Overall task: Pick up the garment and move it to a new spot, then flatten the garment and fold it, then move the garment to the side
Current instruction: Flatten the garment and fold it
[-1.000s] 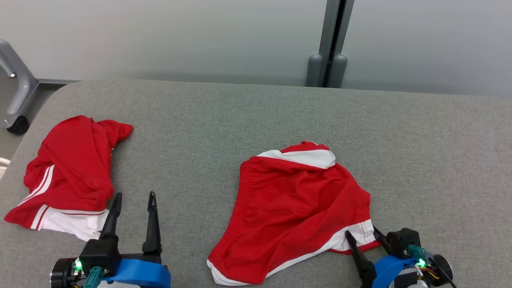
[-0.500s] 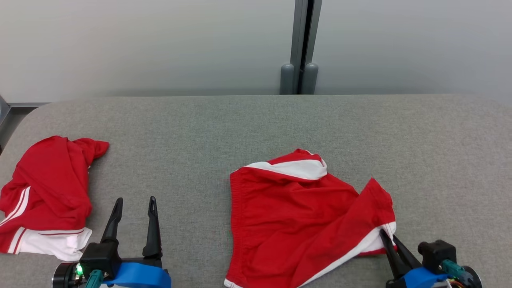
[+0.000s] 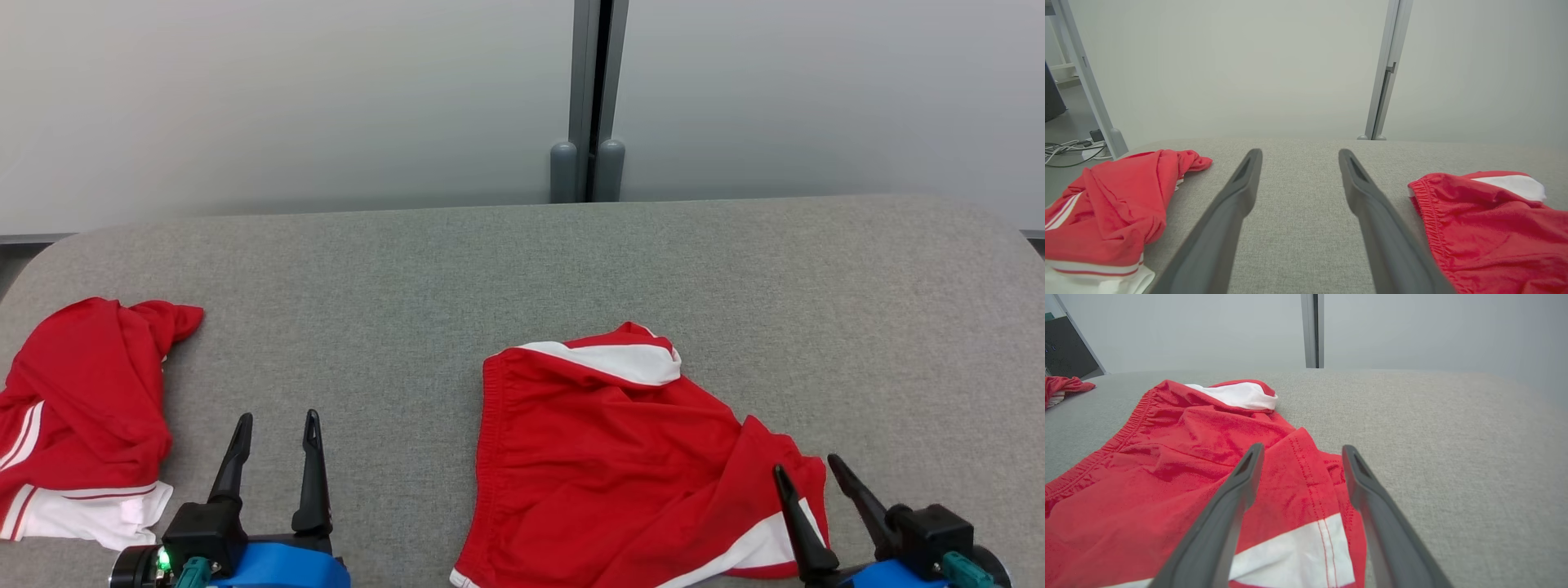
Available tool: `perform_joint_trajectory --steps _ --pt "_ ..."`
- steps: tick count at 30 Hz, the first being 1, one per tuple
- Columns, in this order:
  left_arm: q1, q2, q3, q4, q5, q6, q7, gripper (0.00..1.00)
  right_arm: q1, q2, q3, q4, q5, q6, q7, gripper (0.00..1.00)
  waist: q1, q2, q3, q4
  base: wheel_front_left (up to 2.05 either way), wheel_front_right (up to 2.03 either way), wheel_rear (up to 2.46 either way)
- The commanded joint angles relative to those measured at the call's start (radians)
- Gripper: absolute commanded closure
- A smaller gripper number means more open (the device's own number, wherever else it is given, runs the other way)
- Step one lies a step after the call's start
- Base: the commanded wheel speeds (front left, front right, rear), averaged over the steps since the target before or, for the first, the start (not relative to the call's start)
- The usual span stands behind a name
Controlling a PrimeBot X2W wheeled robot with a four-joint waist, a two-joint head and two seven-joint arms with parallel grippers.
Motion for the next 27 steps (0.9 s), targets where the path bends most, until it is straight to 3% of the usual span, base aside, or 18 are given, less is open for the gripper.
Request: perform_joint_trajectory --steps 1,10,17,27 --pt "0.002 -0.001 -0.004 0.0 -0.004 -0.002 -0.003 0.0 -0.025 -0.014 -0.002 -0.022 -0.008 0.0 -0.003 0.0 0.0 -0.0001 -0.001 0.001 0.0 0.0 0.0" --pt "-0.026 -0.001 -0.01 -0.006 -0.002 -0.002 -0.003 0.0 -0.263 -0.053 0.06 -0.013 -0.019 0.0 0.082 0.0 0.0 -0.0001 0.021 0.026 0.0 0.0 0.0" --pt "-0.053 -0.002 -0.025 -0.004 -0.014 0.001 -0.003 0.0 -0.424 -0.072 0.122 0.123 -0.015 0.0 0.197 0.0 0.0 -0.0001 0.059 0.074 0.0 0.0 0.0" --pt "-0.074 -0.001 -0.05 -0.008 -0.032 0.018 -0.003 0.0 -0.51 -0.106 0.228 0.343 0.045 0.0 0.365 0.0 0.0 -0.0001 0.105 0.114 0.0 0.0 0.0"
